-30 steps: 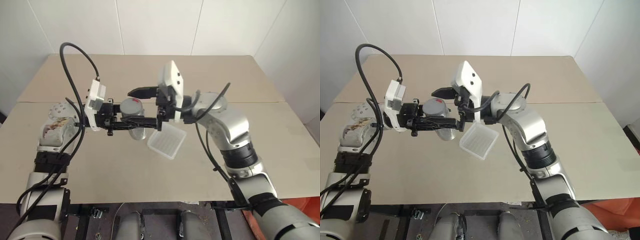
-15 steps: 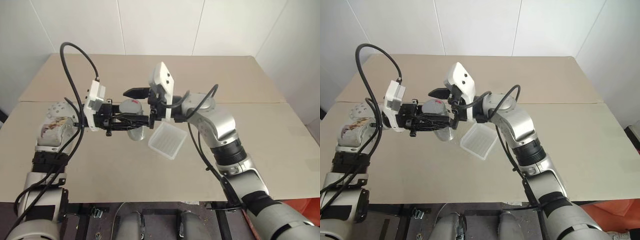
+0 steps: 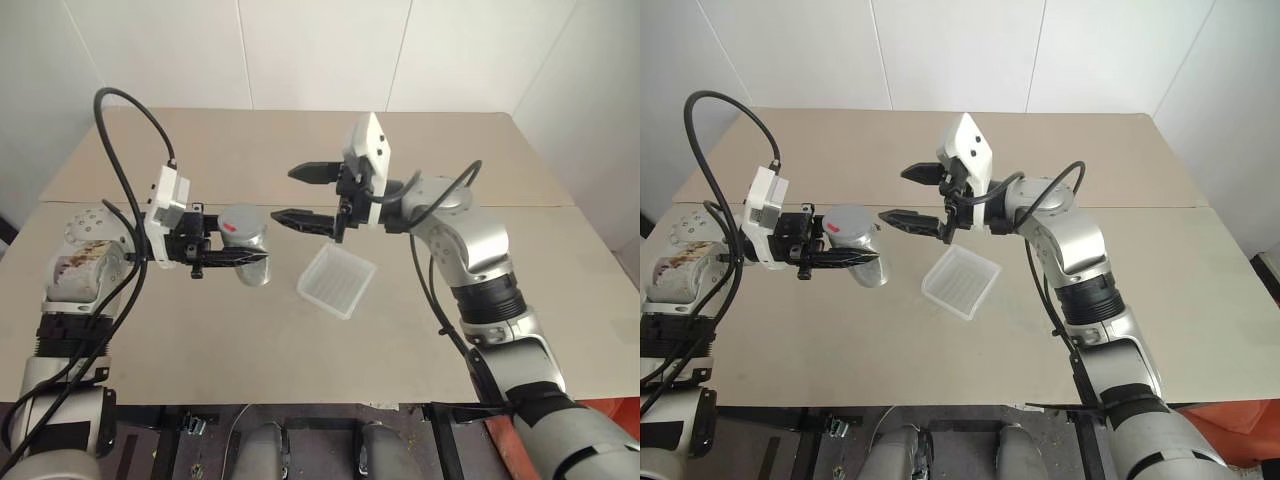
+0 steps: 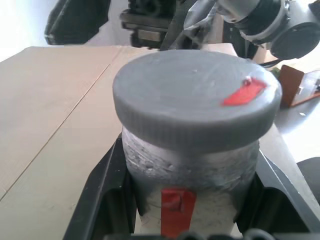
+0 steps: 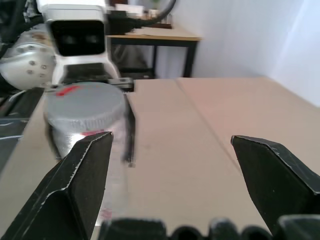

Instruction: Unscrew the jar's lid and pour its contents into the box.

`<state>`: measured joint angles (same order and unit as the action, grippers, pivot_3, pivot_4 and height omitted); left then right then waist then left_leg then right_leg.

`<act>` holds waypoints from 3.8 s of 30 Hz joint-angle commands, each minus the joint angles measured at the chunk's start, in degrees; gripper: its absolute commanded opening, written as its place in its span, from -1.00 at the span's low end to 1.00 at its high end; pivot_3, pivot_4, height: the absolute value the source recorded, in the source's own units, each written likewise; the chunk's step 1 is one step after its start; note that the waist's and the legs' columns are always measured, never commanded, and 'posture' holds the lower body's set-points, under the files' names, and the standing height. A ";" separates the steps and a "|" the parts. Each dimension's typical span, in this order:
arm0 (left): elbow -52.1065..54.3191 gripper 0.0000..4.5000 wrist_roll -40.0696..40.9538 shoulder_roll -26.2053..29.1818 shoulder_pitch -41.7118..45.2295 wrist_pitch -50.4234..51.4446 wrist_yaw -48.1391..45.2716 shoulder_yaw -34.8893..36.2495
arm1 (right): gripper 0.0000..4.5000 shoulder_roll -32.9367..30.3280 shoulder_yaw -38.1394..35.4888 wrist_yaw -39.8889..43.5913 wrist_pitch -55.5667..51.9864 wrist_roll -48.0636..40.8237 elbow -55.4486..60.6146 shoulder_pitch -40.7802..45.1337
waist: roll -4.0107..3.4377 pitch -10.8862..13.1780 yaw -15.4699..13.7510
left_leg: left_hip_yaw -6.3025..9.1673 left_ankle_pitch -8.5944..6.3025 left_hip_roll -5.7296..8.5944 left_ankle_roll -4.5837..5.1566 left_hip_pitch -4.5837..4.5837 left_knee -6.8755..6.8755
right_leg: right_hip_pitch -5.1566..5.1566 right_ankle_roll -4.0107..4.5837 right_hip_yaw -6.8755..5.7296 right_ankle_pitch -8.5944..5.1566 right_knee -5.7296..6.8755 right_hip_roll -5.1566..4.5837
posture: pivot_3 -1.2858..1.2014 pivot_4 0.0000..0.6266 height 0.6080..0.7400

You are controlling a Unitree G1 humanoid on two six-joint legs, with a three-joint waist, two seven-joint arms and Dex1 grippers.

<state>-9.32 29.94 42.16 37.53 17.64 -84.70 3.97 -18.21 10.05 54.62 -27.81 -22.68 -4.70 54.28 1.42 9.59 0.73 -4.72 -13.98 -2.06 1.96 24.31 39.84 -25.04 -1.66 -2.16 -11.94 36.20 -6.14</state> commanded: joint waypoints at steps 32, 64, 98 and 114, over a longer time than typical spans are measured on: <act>0.96 -0.09 -0.52 -1.85 1.66 -1.85 0.85 -0.61 | 0.98 5.47 4.17 -0.51 -4.56 -0.15 6.94 2.23 | 0.00 0.00 0.08 | 0.01 0.01 0.00 -0.01 0.00 0.02 | 0.00 0.00 0.00 0.00 0.01 0.01 | 0.03 -0.52 1.00; -1.03 -0.09 -2.89 -3.45 1.06 -5.23 8.89 0.36 | 0.23 -9.63 -14.30 -20.76 -3.42 5.87 11.20 -27.28 | 0.03 -0.02 -0.35 | -0.02 0.00 0.05 0.00 0.02 -0.01 | 0.01 -0.01 0.01 0.01 -0.04 -0.03 | 0.03 -0.52 1.00; -33.43 -0.09 -114.89 -7.14 34.06 -53.94 129.49 -49.99 | 0.99 -28.46 -7.30 4.98 -34.56 -17.11 20.87 -10.26 | 0.08 0.02 -2.15 | -0.11 -0.11 0.11 0.23 0.22 0.06 | -0.01 -0.15 0.00 0.19 -0.12 -0.13 | 0.03 -0.52 1.00; -34.35 -0.09 -116.85 -9.66 32.64 -46.12 134.50 -56.58 | 0.99 -29.03 -11.45 -0.55 -34.98 -18.64 25.38 -14.78 | 0.09 0.02 -1.84 | -0.12 -0.12 0.12 0.26 0.51 0.10 | -0.21 -0.20 -0.07 0.18 -0.10 -0.17 | 0.03 -0.52 1.00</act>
<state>-44.44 -89.38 32.19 69.75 -28.57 49.89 -53.94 -46.79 0.31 54.62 -63.67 -40.80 18.87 39.61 1.51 9.61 -1.11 -4.84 -14.10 -1.94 2.21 24.82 39.95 -25.25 -1.85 -2.23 -11.76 36.11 -6.31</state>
